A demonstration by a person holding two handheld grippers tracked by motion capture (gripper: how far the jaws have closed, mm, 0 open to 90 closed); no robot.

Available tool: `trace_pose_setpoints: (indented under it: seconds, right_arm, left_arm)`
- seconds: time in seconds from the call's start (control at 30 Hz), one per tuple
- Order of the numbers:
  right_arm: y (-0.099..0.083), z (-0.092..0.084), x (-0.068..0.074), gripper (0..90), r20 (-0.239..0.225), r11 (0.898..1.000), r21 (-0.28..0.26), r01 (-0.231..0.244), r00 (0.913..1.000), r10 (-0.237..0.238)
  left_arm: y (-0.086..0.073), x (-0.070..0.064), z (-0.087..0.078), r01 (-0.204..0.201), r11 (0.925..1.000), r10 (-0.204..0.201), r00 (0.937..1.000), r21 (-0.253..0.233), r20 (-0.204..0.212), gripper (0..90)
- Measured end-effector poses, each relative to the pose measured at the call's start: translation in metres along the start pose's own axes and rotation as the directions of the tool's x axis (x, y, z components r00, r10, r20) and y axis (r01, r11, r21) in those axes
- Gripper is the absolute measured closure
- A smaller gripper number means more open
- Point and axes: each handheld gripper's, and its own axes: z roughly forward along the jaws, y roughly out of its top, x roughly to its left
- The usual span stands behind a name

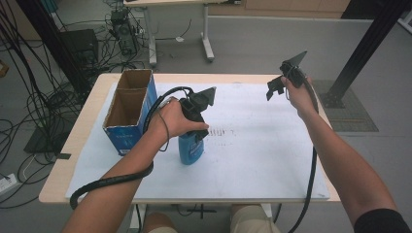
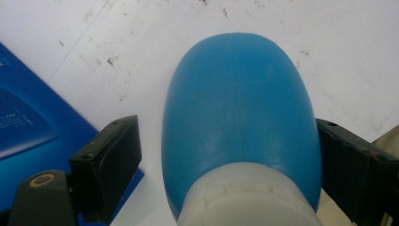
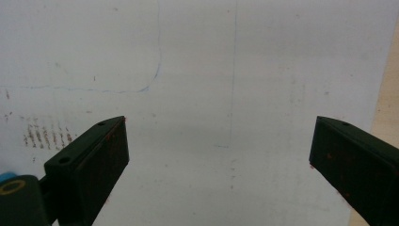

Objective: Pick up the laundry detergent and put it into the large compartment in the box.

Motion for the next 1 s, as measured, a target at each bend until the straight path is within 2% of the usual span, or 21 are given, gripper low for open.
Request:
trace_pose_setpoints:
  seconds: [0.63, 0.87, 1.0]
  right_arm:
    - [-0.0004, -0.0001, 0.0009, 5.2, 0.003, 1.000, -0.001, -0.001, 1.0000, 0.001]
    - [-0.0007, -0.0009, -0.0008, 5.1, 0.003, 1.000, -0.003, -0.006, 1.0000, 0.006]
    - [-0.0008, -0.0009, -0.0018, 5.2, 0.003, 1.000, -0.002, -0.005, 1.0000, 0.005]
  left_arm:
    - [-0.0001, -0.0024, 0.0000, -0.012, 0.9999, 0.012, 0.9999, -0.005, -0.011, 24.7]
    - [0.0007, -0.0013, 0.0027, -0.013, 0.9999, 0.013, 0.9999, -0.003, -0.003, 26.5]
    - [-0.0012, 0.0031, 0.0014, -0.013, 0.9998, 0.013, 0.9996, -0.015, 0.025, 34.1]
